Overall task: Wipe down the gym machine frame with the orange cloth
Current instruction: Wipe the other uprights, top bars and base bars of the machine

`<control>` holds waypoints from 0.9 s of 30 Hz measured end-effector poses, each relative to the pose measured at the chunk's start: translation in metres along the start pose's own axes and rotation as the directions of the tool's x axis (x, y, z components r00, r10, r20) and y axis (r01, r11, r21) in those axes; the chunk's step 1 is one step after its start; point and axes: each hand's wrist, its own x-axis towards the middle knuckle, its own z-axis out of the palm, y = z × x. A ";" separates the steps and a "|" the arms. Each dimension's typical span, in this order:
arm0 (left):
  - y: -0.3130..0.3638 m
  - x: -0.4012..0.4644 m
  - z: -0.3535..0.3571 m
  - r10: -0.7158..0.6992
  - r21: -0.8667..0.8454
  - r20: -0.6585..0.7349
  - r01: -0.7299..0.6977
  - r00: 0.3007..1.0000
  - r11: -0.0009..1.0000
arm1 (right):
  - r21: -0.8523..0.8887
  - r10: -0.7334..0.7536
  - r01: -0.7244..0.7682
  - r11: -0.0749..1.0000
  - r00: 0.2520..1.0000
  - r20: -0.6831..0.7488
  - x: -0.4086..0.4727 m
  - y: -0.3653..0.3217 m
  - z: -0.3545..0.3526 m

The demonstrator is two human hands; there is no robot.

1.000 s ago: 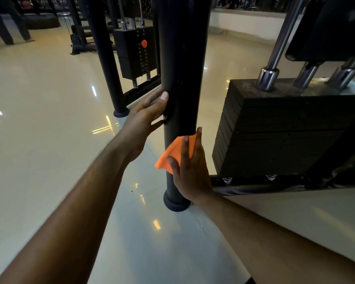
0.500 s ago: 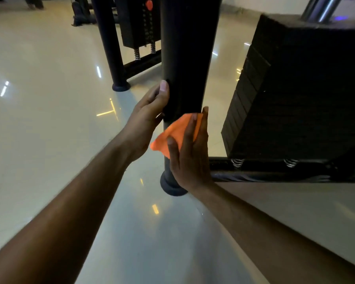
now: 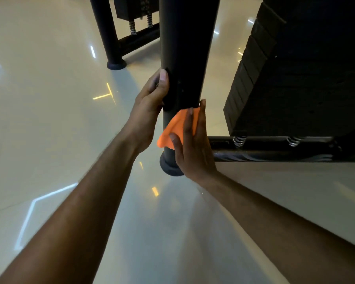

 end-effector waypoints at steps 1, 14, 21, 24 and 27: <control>-0.001 0.000 0.000 0.002 -0.006 -0.007 -0.002 1.000 1.000 | 0.027 0.031 -0.030 0.999 0.998 -0.052 0.007 -0.007 0.001; -0.044 -0.033 0.001 -0.196 0.003 -0.110 0.197 0.974 0.980 | -0.058 -0.014 0.019 0.998 0.996 0.086 -0.028 0.006 0.017; -0.042 -0.033 0.001 -0.210 0.002 -0.128 0.212 0.969 0.977 | 0.019 0.103 -0.103 0.995 0.994 -0.036 -0.003 -0.010 0.020; -0.039 -0.033 0.002 -0.241 -0.030 -0.141 0.239 0.960 0.971 | -0.205 -0.060 0.080 0.976 0.993 0.100 -0.037 0.035 0.024; -0.039 -0.033 0.003 -0.253 -0.021 -0.150 0.253 0.956 0.967 | -0.256 -0.121 0.162 0.953 0.978 0.169 -0.047 0.048 0.021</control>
